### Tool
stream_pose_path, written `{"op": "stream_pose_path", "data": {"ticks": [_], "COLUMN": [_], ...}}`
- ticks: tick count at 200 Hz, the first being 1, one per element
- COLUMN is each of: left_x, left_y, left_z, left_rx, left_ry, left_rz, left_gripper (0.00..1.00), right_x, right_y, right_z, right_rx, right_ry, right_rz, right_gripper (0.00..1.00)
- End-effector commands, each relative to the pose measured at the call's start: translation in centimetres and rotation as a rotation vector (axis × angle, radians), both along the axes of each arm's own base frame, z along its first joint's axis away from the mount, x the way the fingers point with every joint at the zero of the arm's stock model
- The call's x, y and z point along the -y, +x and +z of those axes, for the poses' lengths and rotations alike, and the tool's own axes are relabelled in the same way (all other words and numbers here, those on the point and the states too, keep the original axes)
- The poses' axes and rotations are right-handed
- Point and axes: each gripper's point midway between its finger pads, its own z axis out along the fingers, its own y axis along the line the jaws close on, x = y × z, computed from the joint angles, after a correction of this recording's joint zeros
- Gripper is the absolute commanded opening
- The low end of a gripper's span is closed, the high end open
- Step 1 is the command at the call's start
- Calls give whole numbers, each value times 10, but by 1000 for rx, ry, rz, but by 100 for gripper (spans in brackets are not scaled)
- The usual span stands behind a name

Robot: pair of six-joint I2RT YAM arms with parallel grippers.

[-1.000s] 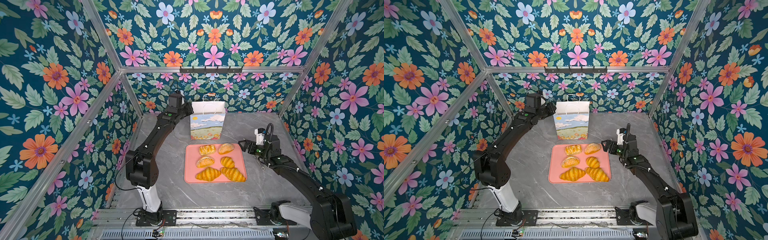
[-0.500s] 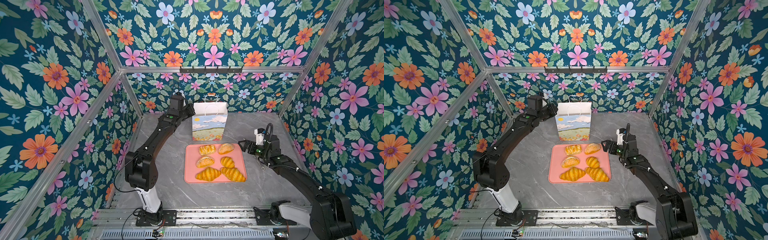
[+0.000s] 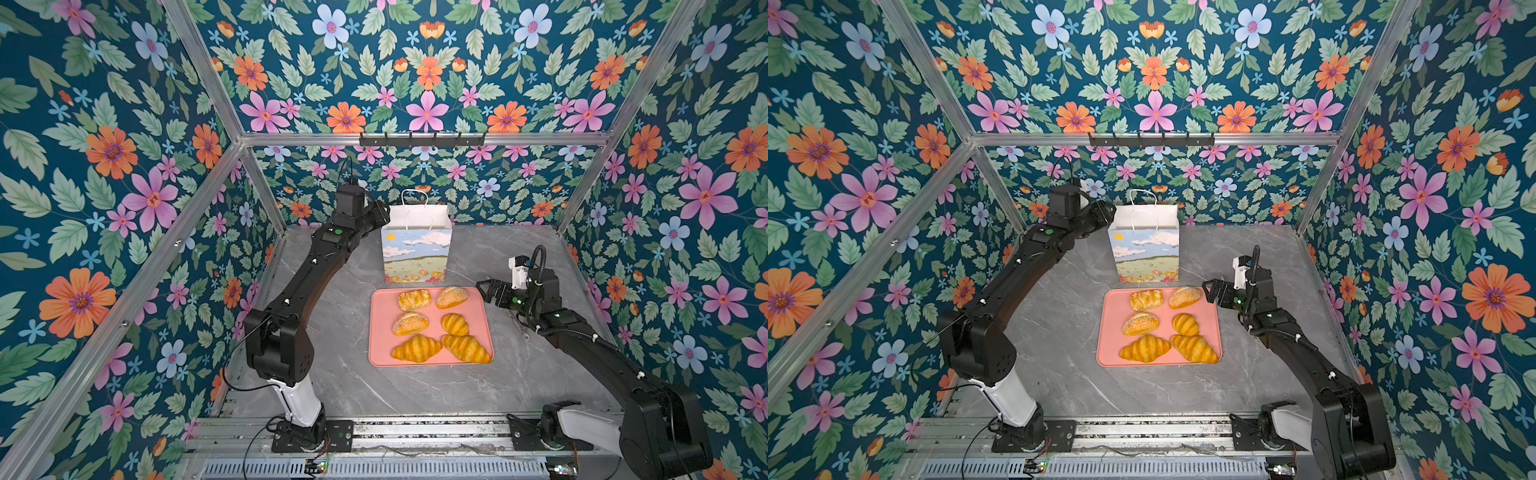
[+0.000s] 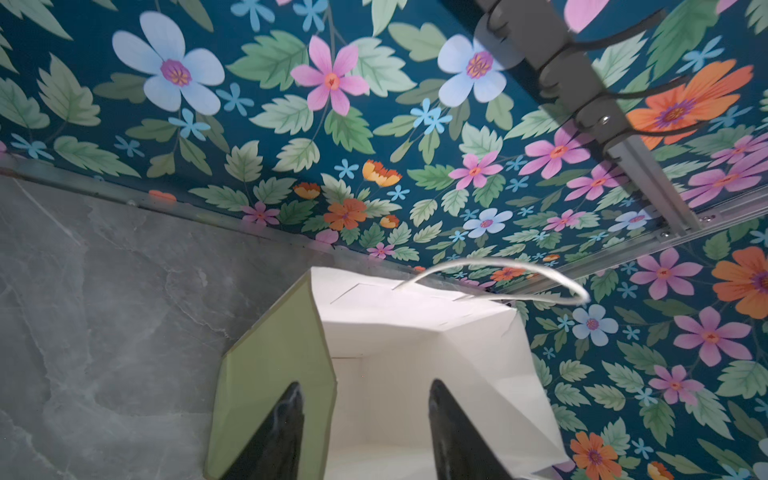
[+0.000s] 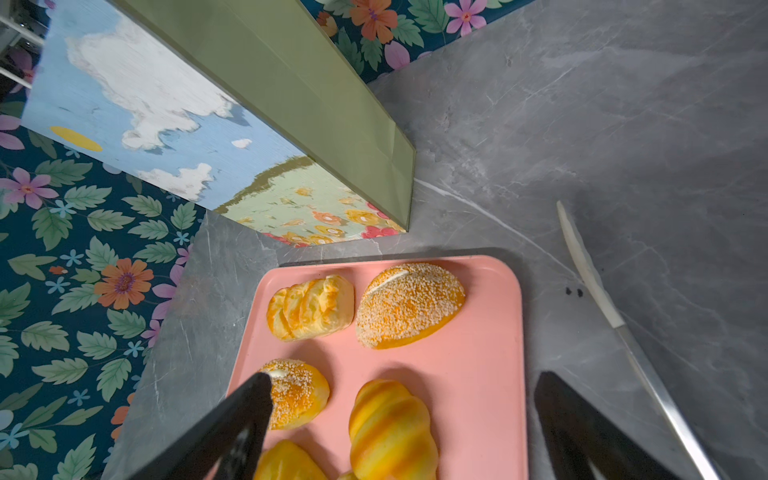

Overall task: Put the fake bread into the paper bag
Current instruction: 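Drag the paper bag with the left gripper toward the tray, then open left gripper and draw back from the bag while right gripper lowers to tongs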

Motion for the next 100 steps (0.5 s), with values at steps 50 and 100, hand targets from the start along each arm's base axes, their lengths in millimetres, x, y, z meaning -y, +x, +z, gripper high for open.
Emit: {"op": "stream_pose_path", "data": {"ticks": [50,100], "left_x": [-44,-89], "left_y": [-28,-81], "left_z": [55,57], "left_rx": [139,288], "left_ry": [140,239], "left_rz": [77,198], "left_gripper": [63,69], "right_x": [12,26], "right_y": [-19,-51], "right_z": [21,22], "right_rx": [-33,-240], "right_ry": [-27,-88], "right_rz": [-48,-93], "right_gripper": [99,99]}}
